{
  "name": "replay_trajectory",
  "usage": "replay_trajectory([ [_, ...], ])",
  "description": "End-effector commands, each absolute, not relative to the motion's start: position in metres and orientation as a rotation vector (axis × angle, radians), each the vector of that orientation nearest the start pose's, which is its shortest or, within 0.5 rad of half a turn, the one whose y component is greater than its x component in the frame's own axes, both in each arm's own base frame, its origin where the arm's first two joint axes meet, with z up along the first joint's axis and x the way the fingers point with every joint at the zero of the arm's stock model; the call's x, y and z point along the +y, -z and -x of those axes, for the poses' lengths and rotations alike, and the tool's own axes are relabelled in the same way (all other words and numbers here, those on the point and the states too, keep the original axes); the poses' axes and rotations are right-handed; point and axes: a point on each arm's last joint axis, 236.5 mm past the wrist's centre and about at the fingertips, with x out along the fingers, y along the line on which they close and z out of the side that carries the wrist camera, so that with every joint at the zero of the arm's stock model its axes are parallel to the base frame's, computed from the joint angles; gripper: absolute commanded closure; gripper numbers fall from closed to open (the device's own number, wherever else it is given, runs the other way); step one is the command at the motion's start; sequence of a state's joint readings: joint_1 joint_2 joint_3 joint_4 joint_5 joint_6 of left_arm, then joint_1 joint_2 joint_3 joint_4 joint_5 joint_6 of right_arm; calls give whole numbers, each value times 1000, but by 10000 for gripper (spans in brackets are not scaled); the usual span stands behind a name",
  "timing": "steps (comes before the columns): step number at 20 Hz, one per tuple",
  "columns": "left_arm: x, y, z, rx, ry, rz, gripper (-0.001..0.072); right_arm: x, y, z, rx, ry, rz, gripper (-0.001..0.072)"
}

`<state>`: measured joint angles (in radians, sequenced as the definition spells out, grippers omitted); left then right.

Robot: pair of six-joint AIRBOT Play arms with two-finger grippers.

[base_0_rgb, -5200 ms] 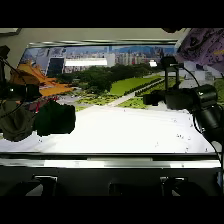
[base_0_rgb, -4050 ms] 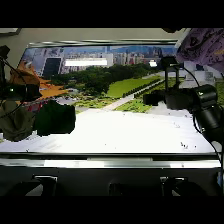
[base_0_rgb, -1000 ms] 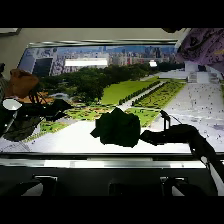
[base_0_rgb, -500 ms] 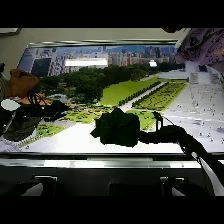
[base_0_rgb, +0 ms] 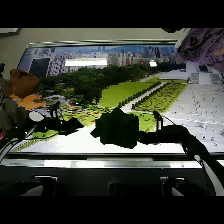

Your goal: Fold the clothes and pants, and hang the long-sleeved shirts on hangers.

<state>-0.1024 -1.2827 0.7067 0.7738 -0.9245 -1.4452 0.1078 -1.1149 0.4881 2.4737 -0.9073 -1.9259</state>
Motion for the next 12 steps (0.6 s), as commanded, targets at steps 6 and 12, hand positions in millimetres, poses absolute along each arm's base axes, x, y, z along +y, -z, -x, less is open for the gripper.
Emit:
replay_trajectory([
  [6, -207, 108, -294, 1451, 339, 690, 240, 184, 72, -226, 1467, -518, -649, 684],
  [12, -224, 125, -289, 1483, 337, 717, 400, 185, 63, -225, 1449, -539, -643, 684],
])
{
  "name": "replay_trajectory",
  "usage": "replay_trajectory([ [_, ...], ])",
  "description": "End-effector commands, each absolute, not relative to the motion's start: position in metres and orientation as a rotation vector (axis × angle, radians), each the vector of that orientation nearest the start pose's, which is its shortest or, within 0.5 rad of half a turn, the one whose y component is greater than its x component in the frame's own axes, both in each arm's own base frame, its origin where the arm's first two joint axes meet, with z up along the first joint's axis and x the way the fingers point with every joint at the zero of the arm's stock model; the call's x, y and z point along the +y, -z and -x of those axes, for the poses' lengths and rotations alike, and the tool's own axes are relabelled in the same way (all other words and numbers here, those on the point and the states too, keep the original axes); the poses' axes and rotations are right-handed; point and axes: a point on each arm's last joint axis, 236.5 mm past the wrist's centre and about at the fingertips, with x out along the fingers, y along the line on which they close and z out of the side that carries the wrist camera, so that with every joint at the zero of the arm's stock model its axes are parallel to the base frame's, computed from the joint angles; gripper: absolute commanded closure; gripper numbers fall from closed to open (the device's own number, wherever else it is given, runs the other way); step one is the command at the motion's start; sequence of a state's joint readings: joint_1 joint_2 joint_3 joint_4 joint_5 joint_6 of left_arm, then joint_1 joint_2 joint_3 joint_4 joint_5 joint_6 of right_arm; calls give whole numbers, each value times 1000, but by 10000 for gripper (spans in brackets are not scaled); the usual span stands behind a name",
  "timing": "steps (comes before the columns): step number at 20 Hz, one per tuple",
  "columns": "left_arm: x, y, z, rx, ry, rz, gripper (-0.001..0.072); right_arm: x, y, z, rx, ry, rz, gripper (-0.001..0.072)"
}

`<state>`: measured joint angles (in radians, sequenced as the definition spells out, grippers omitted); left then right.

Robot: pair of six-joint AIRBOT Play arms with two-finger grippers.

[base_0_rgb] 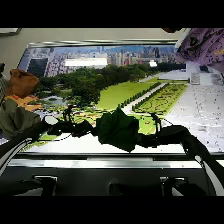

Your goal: Fold the clothes and pants, and hang the long-sleeved shirts on hangers.

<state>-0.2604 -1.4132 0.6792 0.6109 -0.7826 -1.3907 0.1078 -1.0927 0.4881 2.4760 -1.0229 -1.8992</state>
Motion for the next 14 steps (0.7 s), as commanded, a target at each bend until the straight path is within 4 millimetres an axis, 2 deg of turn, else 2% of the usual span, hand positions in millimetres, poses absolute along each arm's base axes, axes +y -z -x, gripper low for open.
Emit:
replay_trajectory([
  [1, -225, 127, -288, 1488, 334, 721, 551, 185, 59, -226, 1434, -542, -641, 684],
  [2, -225, 129, -290, 1484, 329, 722, 683, 185, 54, -227, 1415, -545, -638, 684],
  [5, -222, 119, -301, 1448, 334, 731, 689, 184, 37, -233, 1357, -544, -632, 685],
  [7, -209, 90, -324, 1367, 357, 712, 691, 170, 17, -252, 1293, -500, -545, 685],
  [9, -177, 37, -360, 1233, 351, 670, 691, 146, -21, -287, 1189, -427, -405, 685],
  [10, -152, 1, -381, 1143, 321, 643, 691, 132, -53, -311, 1105, -387, -326, 685],
  [11, -125, -37, -398, 1050, 286, 614, 691, 118, -94, -335, 999, -346, -262, 685],
  [12, -97, -84, -411, 943, 249, 579, 691, 108, -139, -353, 890, -317, -218, 685],
  [14, -48, -182, -418, 732, 195, 497, 691, 93, -240, -371, 665, -276, -164, 685],
])
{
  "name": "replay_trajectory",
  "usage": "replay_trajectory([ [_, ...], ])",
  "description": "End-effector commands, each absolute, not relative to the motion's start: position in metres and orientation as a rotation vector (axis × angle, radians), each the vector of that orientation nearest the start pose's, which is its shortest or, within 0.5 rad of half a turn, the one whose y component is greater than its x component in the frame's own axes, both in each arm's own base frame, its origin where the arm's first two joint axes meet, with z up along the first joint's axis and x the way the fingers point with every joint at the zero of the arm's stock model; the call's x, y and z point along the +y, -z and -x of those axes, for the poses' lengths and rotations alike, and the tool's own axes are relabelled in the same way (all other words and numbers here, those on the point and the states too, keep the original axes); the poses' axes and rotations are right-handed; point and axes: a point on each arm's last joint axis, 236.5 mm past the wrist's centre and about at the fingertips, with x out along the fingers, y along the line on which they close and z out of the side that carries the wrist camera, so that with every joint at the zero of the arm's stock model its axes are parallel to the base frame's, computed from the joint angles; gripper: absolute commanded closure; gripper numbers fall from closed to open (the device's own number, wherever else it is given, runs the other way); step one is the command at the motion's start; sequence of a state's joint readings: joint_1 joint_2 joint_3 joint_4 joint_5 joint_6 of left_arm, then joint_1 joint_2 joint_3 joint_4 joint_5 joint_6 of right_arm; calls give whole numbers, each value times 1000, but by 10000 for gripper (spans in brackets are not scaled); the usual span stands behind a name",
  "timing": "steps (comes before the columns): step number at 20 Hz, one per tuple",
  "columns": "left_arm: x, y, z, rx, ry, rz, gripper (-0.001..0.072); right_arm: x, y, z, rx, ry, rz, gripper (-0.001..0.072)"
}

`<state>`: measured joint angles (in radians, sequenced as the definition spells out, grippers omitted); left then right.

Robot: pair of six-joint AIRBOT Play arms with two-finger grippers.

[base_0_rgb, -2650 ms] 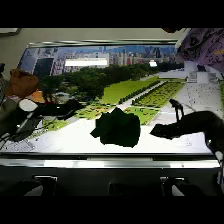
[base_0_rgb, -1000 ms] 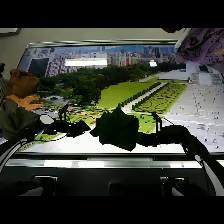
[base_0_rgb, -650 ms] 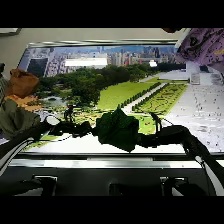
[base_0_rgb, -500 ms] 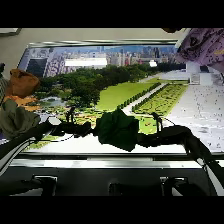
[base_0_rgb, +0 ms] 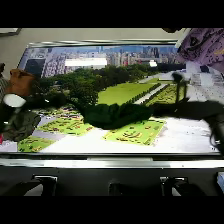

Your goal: Fold the clothes and pants, and hang the long-sleeved shirts on hangers.

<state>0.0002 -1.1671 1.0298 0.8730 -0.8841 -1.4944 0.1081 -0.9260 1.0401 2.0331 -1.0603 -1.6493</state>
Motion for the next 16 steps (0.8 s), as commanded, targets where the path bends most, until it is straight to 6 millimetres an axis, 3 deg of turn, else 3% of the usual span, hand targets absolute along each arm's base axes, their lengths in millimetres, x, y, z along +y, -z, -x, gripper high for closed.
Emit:
replay_trajectory([
  [1, -29, -227, -413, 636, 166, 455, 691, 88, -287, -370, 567, -270, -146, 685],
  [2, -12, -274, -401, 537, 134, 409, 690, 85, -333, -362, 476, -269, -128, 685],
  [4, 11, -350, -367, 371, 67, 357, 690, 79, -401, -333, 342, -271, -102, 685],
  [5, 18, -380, -345, 301, 34, 347, 690, 76, -428, -314, 288, -271, -91, 685],
  [7, 19, -417, -304, 204, -2, 341, 690, 71, -463, -274, 211, -274, -84, 685],
  [9, 9, -434, -271, 151, -4, 345, 689, 71, -480, -243, 165, -292, -94, 685],
  [11, 0, -439, -251, 138, 3, 348, 689, 71, -485, -226, 149, -296, -128, 684],
  [13, -3, -441, -244, 131, 6, 349, 689, 74, -486, -224, 151, -308, -164, 684],
  [16, -1, -430, -258, 168, 16, 372, 689, 83, -472, -251, 213, -327, -176, 684],
])
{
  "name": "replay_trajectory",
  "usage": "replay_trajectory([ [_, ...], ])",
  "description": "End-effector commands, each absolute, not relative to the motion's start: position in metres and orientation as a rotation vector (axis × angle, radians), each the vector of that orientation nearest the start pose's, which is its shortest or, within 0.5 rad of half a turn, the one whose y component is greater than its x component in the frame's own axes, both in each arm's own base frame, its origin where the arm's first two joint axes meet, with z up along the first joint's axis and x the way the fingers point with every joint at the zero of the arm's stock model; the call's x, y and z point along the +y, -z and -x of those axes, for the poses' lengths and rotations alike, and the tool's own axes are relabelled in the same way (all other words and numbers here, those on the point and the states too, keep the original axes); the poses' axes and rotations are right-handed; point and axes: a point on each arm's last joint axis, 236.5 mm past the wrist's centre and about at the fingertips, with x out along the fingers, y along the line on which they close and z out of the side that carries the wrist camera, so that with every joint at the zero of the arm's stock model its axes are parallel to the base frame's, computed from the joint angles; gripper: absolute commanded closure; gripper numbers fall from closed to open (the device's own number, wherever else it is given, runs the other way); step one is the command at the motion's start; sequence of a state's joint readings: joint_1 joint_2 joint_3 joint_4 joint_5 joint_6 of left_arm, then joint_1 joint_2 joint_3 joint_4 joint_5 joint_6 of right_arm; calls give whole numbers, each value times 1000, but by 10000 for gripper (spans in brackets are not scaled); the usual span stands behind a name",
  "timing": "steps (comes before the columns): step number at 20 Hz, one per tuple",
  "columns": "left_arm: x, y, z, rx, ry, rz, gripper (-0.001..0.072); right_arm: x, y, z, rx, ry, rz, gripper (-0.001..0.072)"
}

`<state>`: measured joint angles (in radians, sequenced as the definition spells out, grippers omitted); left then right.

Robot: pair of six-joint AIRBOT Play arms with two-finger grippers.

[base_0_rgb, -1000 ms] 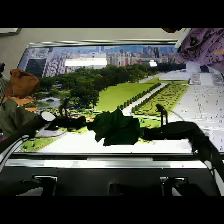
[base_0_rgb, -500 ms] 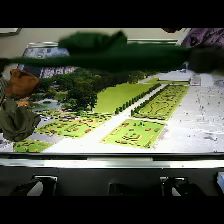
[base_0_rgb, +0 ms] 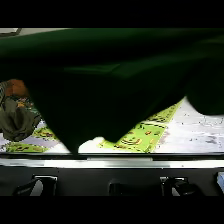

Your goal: Fold the clothes and pants, and hang the long-sleeved shirts on hangers.

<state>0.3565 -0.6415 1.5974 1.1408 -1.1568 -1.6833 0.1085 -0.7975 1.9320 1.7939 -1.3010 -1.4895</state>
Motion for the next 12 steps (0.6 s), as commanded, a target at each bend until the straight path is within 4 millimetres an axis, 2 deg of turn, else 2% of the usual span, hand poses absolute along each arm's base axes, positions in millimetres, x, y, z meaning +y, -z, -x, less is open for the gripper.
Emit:
replay_trajectory([
  [1, -3, -420, -270, 202, 38, 400, 689, 85, -460, -271, 255, -324, -179, 684],
  [2, -5, -407, -284, 245, 59, 430, 689, 88, -446, -293, 305, -318, -191, 684],
  [4, -3, -364, -319, 365, 77, 490, 689, 95, -402, -349, 441, -305, -209, 684],
  [6, 2, -305, -361, 487, 76, 518, 689, 108, -341, -410, 598, -311, -235, 684],
  [8, 9, -236, -405, 581, 42, 572, 689, 128, -269, -474, 729, -332, -296, 684],
  [10, 11, -161, -444, 662, 1, 620, 689, 146, -205, -528, 795, -350, -389, 684],
  [12, 5, -96, -467, 753, -26, 644, 689, 161, -143, -564, 861, -354, -491, 684],
])
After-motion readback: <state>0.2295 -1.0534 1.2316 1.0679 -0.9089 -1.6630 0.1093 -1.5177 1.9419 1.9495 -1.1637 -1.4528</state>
